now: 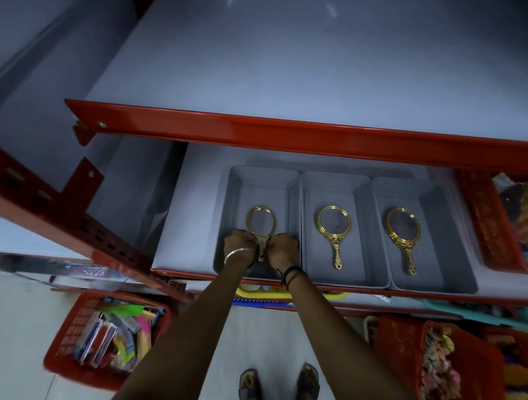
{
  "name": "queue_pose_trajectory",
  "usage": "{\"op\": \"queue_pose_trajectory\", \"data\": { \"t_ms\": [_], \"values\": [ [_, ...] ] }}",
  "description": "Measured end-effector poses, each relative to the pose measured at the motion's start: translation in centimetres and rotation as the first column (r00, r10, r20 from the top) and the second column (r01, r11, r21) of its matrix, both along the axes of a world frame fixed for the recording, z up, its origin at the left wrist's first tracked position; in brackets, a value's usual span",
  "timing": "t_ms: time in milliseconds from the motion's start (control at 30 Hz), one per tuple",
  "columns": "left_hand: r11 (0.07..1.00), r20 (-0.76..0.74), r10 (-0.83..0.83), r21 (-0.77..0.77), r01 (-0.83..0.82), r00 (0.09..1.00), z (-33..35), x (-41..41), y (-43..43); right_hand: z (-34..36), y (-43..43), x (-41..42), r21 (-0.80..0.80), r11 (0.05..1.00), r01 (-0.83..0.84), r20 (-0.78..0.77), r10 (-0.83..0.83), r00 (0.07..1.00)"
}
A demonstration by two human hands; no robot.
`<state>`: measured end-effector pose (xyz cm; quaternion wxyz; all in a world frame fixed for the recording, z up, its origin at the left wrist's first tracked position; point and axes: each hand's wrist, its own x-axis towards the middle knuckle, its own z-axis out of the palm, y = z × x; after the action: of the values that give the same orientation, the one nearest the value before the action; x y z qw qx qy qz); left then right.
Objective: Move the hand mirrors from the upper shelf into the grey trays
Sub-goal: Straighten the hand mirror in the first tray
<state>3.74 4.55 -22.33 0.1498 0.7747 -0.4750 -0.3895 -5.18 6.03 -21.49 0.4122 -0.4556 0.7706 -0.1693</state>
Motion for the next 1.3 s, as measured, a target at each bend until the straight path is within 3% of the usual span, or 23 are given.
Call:
{"op": "queue_pose_trajectory", "data": {
  "t_ms": [633, 933, 1300],
  "values": [
    [0.991, 0.195, -0.129, 0.002, 0.131, 0.972, -0.3, 0.4, -0.4, -0.8, 0.0, 0.6, -0.084, 0.996, 0.02, 0.011, -0.019, 1.0],
    [0.993, 0.197, -0.117, 0.005, 0.119, 0.973, -0.3, 0.3, -0.4, -1.1, -0.3, 0.4, -0.066, 0.998, 0.009, -0.044, -0.012, 0.999],
    [0.997, 0.108, -0.068, -0.015, 0.07, 0.992, -0.3, 0.5, -0.4, -0.6, -0.2, 0.6, -0.009, 0.998, 0.063, 0.015, -0.063, 0.998]
  ]
}}
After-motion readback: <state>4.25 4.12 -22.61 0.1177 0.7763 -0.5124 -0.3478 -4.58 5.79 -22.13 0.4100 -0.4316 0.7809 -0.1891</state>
